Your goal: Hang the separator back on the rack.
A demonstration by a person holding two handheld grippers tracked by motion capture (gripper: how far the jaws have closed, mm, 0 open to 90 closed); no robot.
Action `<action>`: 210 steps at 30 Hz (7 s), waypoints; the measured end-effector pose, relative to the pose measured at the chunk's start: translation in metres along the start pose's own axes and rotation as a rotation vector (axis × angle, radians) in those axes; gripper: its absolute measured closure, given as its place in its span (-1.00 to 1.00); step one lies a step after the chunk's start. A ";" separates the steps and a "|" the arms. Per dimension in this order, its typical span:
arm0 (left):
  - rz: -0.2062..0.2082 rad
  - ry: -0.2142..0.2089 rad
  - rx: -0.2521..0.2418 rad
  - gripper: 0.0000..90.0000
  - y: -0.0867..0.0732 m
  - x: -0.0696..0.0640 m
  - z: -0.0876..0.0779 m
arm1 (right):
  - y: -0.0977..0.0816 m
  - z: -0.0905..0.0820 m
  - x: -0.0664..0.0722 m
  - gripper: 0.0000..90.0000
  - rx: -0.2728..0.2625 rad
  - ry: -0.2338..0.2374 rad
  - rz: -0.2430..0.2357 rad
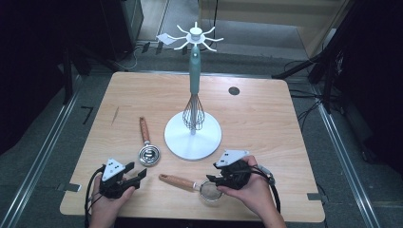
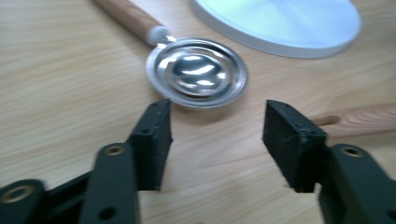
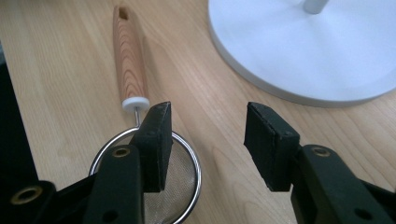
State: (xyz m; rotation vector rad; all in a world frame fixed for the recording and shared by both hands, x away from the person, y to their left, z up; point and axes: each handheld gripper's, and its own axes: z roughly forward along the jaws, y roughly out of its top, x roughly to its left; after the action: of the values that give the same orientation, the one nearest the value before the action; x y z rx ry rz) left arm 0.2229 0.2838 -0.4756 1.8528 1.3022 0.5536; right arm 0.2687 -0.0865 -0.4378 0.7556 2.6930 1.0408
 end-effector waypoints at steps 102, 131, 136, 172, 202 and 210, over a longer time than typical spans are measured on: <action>-0.131 0.099 -0.005 -1.00 -0.011 0.069 -0.018 | 0.023 0.011 -0.020 0.58 0.164 0.042 0.121; -0.154 0.082 -0.037 -1.00 -0.002 0.073 -0.011 | -0.010 -0.027 -0.057 0.58 -0.025 -0.063 0.284; -0.155 0.085 -0.047 -1.00 -0.002 0.074 -0.012 | -0.012 -0.033 -0.061 0.58 -0.065 -0.083 0.306; -0.115 0.124 -0.024 -1.00 -0.008 0.069 -0.006 | -0.005 -0.084 -0.053 0.58 -0.457 -0.237 0.323; -0.112 0.131 -0.032 -1.00 -0.009 0.068 -0.007 | 0.043 -0.099 -0.033 0.58 -0.665 -0.271 0.266; -0.120 0.126 -0.034 -1.00 -0.009 0.069 -0.007 | 0.058 -0.100 -0.029 0.58 -0.686 -0.278 0.239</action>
State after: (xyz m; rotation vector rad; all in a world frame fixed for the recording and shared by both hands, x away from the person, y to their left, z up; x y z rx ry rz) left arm 0.2384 0.3515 -0.4844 1.7220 1.4675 0.6328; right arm 0.2851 -0.1229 -0.3258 0.9838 1.8525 1.6364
